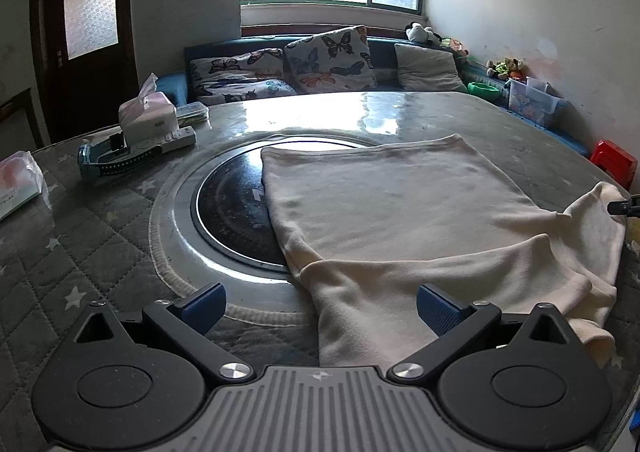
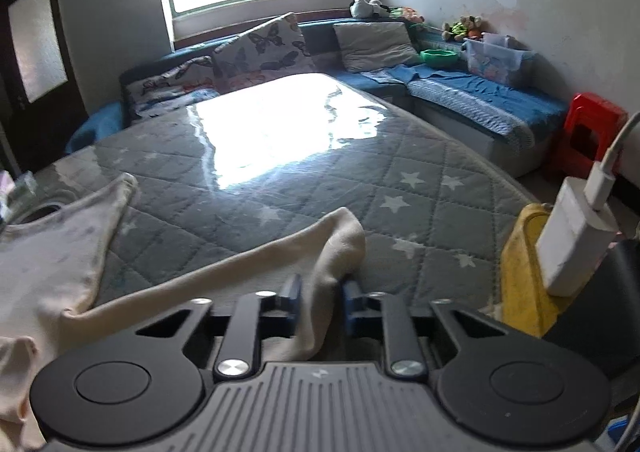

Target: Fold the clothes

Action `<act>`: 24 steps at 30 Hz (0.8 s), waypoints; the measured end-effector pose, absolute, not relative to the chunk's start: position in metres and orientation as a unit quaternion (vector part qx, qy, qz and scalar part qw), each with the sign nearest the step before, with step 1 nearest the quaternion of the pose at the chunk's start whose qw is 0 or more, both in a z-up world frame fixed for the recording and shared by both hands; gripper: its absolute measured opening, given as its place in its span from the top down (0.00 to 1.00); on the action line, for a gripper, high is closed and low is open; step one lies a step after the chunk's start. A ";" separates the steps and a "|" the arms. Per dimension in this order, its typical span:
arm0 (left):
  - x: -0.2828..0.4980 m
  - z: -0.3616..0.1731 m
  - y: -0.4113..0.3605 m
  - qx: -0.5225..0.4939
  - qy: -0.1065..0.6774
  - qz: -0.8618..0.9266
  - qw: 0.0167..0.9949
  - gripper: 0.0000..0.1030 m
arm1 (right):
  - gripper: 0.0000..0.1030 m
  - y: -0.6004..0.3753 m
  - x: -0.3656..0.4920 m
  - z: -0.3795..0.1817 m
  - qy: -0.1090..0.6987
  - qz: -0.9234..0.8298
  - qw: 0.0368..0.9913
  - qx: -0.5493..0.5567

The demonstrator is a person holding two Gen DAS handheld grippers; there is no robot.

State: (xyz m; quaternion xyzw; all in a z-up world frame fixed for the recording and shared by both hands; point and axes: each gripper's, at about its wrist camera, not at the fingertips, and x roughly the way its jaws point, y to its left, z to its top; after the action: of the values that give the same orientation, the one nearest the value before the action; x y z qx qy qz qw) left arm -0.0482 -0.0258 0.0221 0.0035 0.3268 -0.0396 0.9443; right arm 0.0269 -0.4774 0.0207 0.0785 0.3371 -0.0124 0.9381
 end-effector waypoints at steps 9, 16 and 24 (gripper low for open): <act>-0.049 0.024 -0.020 -0.002 0.327 -0.027 0.945 0.00 | 0.93 -0.455 0.013 0.055 0.300 0.063 0.948 0.089; -0.054 0.024 -0.017 -0.007 0.323 -0.022 0.946 0.00 | 0.94 -0.405 0.006 0.090 0.283 0.184 0.938 0.082; -0.062 0.025 -0.006 -0.022 0.318 -0.013 0.948 0.00 | 0.97 -0.331 0.002 0.109 0.279 0.281 0.918 0.025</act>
State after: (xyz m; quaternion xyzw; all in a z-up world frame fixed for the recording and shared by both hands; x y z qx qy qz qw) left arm -0.0619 -0.0062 0.0247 -0.0221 0.3180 -0.0133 0.9477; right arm 0.0020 -0.3305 0.1085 0.0249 0.2788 0.2806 0.9181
